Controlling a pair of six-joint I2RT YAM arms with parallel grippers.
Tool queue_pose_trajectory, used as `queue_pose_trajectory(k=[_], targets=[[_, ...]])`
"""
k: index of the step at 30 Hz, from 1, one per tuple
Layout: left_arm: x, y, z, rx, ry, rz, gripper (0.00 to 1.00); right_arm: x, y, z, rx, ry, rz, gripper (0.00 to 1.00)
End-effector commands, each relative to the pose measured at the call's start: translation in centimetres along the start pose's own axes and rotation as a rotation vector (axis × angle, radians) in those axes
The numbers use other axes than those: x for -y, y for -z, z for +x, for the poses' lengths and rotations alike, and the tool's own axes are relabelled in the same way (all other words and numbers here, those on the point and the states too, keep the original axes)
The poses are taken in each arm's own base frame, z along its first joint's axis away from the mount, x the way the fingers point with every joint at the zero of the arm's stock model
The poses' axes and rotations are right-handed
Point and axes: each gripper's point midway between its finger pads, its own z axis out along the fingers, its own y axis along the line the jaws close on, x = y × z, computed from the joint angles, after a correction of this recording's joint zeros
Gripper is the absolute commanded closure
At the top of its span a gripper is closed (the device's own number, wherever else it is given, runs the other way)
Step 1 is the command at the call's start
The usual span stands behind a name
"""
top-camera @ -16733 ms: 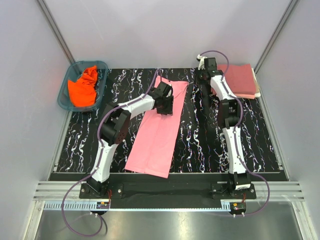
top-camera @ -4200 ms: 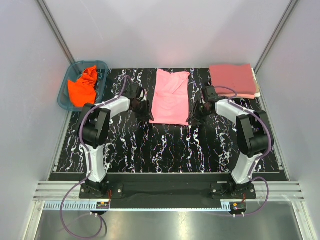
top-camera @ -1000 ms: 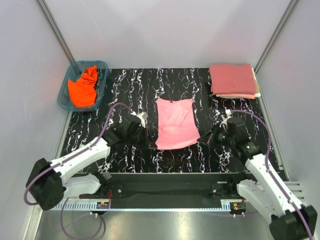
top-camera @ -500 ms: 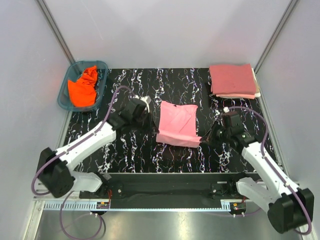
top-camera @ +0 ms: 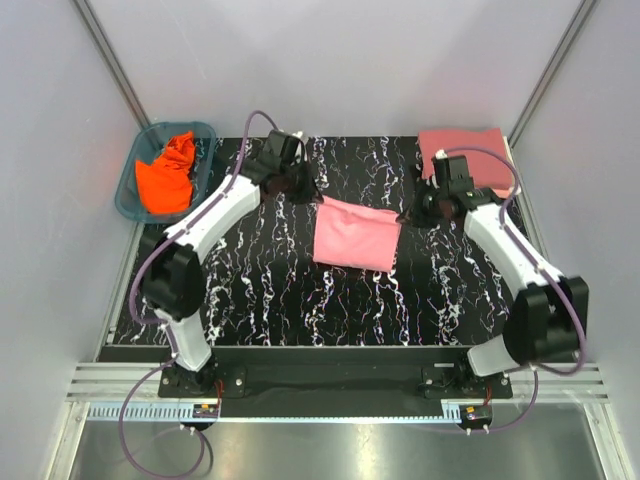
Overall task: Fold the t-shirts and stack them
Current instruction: Fold the tshirt
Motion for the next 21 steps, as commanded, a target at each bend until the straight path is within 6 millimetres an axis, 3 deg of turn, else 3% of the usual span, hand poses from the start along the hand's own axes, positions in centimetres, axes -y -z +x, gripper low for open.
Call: queue_pose_trajectory(k=[1, 5, 6, 8, 9, 10, 12, 13, 15, 17, 20, 21], targets=[[1.2, -1.2, -4.7, 0.063, -0.067, 0.06, 1.0, -0.3, -1.7, -4.1, 0.04, 0.058, -0.006, 1.0], [1.1, -4.3, -7.8, 0.075, -0.07, 0.119, 1.0, 0.2, -4.8, -6.4, 0.027, 0.06, 0.018, 0.98], [0.4, -6.2, -7.8, 0.059, -0.065, 0.112, 1.0, 0.5, -6.2, -7.0, 0.015, 0.056, 0.025, 0.97], [1.0, -7.1, -9.7, 0.092, -0.082, 0.14, 0.98, 1.4, -7.6, -7.7, 0.006, 0.035, 0.043, 0.97], [-0.2, -9.2, -9.2, 0.065, -0.067, 0.124, 0.94, 1.7, -9.0, -7.9, -0.018, 0.026, 0.041, 0.94], [-0.2, -9.6, -10.0, 0.08, -0.062, 0.128, 0.84, 1.9, -9.8, -8.1, -0.025, 0.028, 0.039, 0.91], [-1.7, -12.1, -9.7, 0.058, -0.048, 0.111, 0.89, 3.2, -12.1, -8.6, -0.041, 0.019, 0.07, 0.8], [-1.8, -12.4, -10.5, 0.079, -0.055, 0.111, 0.88, 3.6, -12.7, -8.9, -0.045, 0.01, 0.074, 0.8], [-3.4, -13.6, -11.1, 0.08, -0.049, 0.105, 0.73, 4.9, -13.4, -9.9, -0.037, -0.027, 0.094, 0.75], [-4.2, -13.0, -12.1, 0.09, -0.031, 0.12, 0.57, 4.9, -13.2, -10.3, -0.028, -0.034, 0.089, 0.66], [-5.3, -11.5, -12.4, 0.103, -0.053, 0.099, 0.56, 4.2, -11.8, -10.2, -0.023, -0.011, 0.062, 0.62], [-4.6, -10.1, -12.8, 0.124, -0.072, 0.107, 0.56, 3.6, -11.1, -10.2, -0.019, -0.006, 0.043, 0.6]])
